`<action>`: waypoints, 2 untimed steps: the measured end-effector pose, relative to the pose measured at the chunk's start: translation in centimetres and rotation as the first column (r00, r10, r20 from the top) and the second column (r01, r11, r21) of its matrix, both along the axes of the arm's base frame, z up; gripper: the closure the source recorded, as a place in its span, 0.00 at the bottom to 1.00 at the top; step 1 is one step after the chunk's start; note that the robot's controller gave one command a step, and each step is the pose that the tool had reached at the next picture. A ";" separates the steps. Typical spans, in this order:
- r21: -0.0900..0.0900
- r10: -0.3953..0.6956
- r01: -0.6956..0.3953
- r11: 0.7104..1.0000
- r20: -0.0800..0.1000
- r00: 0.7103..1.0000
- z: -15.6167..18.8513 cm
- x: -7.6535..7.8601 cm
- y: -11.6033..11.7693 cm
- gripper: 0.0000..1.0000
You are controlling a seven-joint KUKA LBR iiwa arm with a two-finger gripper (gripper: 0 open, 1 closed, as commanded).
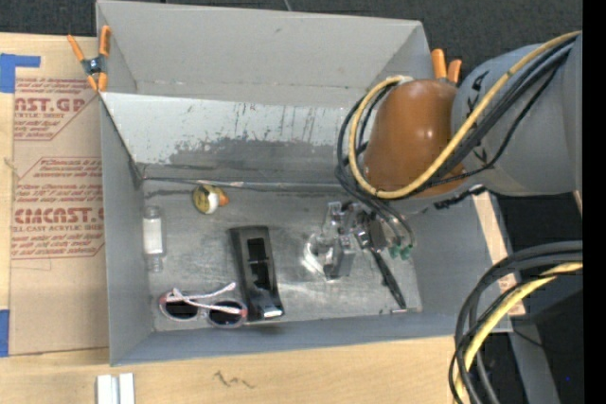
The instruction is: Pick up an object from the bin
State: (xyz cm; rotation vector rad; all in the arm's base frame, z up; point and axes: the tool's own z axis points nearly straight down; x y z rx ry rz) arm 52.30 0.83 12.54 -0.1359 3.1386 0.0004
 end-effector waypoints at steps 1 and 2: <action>0.000 0.000 0.000 1.000 0.000 1.000 0.0 0.0 0.0 1.00; 0.000 -0.003 0.003 1.000 -0.001 1.000 3.0 -0.3 -0.3 1.00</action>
Offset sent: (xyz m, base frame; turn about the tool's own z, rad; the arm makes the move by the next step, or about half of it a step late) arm -0.0035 -0.0049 0.0416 0.0050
